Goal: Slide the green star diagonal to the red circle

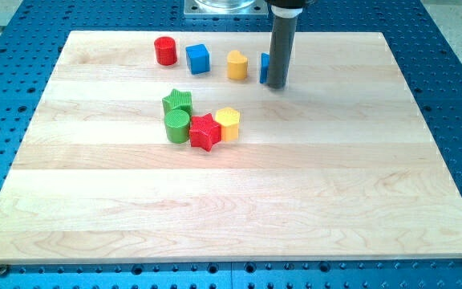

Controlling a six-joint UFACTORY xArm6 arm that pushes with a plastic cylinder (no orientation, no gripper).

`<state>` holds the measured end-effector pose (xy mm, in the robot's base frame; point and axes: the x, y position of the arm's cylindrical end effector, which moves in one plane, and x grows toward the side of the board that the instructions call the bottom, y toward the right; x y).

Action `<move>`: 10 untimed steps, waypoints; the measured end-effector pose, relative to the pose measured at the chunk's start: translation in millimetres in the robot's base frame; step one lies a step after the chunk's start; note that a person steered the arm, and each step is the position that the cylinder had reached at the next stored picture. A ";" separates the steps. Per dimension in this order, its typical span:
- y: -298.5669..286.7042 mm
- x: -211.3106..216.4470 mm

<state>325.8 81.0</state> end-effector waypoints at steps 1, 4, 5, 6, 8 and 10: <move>2.1 2.1; -95.7 68.4; -158.1 64.5; -215.1 67.0; -287.4 87.8; -321.0 113.0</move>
<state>438.8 -240.0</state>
